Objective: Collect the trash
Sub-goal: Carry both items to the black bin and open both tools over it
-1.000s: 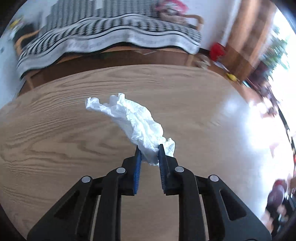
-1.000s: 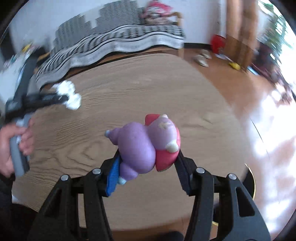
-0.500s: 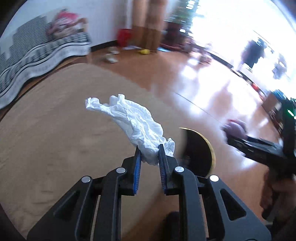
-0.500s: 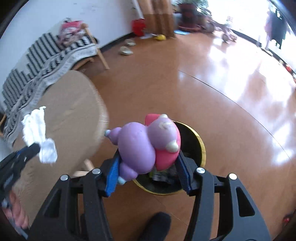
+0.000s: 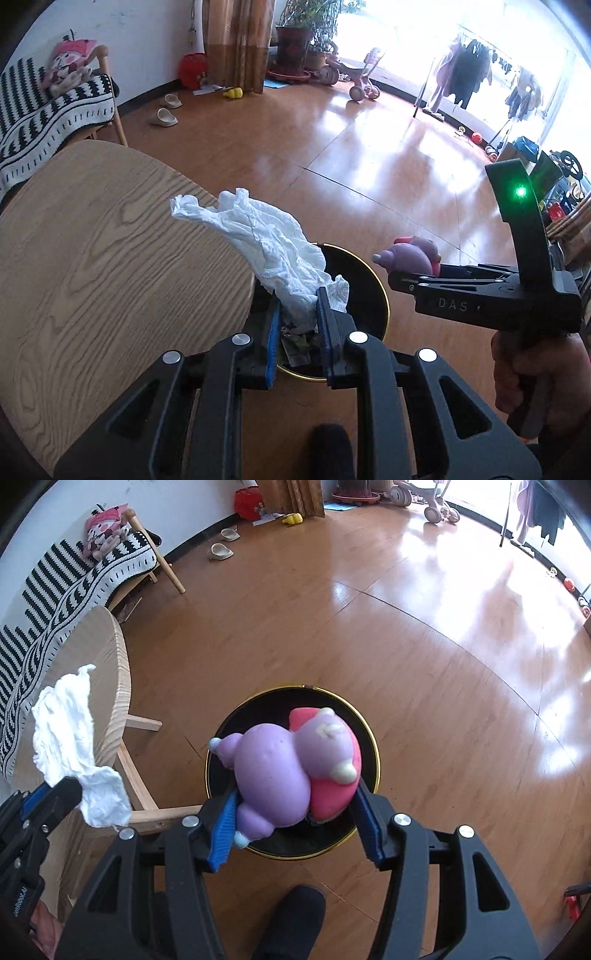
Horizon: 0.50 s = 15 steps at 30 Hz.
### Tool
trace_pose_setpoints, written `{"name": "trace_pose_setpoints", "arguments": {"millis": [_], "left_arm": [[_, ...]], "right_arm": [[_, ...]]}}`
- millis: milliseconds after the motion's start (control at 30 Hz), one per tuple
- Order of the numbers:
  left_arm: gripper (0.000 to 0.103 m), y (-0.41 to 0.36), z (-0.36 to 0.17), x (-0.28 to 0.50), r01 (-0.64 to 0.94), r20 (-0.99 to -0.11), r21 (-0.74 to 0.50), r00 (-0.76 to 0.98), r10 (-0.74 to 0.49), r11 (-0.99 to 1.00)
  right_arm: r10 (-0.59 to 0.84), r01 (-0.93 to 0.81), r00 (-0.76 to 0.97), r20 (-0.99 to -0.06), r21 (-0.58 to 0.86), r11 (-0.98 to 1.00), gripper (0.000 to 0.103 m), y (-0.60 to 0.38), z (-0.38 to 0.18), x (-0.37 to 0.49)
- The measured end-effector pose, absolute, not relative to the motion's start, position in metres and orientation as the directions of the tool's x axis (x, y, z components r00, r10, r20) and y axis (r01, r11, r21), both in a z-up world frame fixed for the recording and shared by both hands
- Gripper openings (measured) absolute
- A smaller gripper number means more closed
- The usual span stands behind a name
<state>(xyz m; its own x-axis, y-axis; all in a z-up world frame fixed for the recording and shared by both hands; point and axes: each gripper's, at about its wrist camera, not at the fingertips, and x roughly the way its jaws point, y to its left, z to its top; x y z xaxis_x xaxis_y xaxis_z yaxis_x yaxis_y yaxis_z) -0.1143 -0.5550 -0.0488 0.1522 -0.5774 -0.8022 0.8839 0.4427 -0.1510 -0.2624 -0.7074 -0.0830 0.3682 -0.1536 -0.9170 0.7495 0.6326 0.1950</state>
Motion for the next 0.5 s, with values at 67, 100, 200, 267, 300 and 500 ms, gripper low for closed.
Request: {"name": "trace_pose_setpoints", "arguments": {"millis": [67, 100, 200, 267, 300, 500], "left_arm": [[0.018, -0.559, -0.049, -0.114, 0.886, -0.802, -0.155, 0.146, -0.579, 0.437], [0.018, -0.56, -0.05, -0.112, 0.887, -0.801, -0.156, 0.144, -0.58, 0.435], [0.018, -0.563, -0.051, -0.111, 0.888, -0.801, -0.163, 0.136, -0.583, 0.43], [0.018, -0.565, -0.051, -0.111, 0.887, -0.802, -0.17, 0.129, -0.584, 0.43], [0.018, -0.566, -0.052, -0.112, 0.886, -0.802, -0.172, 0.127, -0.583, 0.43], [0.018, -0.571, -0.057, -0.112, 0.89, -0.808, -0.173, 0.117, -0.577, 0.422]], "right_arm": [[-0.152, 0.747, 0.375, -0.915, 0.201, 0.633, 0.057, -0.709, -0.082, -0.261], [-0.153, 0.743, 0.383, -0.911, 0.206, 0.637, 0.058, -0.709, -0.08, -0.261], [-0.168, 0.743, 0.4, -0.901, 0.211, 0.635, 0.062, -0.706, -0.076, -0.256], [-0.173, 0.744, 0.412, -0.895, 0.22, 0.631, 0.077, -0.706, -0.074, -0.258], [-0.184, 0.746, 0.418, -0.89, 0.22, 0.629, 0.078, -0.706, -0.071, -0.259], [-0.187, 0.749, 0.432, -0.882, 0.236, 0.619, 0.078, -0.71, -0.068, -0.265]]}}
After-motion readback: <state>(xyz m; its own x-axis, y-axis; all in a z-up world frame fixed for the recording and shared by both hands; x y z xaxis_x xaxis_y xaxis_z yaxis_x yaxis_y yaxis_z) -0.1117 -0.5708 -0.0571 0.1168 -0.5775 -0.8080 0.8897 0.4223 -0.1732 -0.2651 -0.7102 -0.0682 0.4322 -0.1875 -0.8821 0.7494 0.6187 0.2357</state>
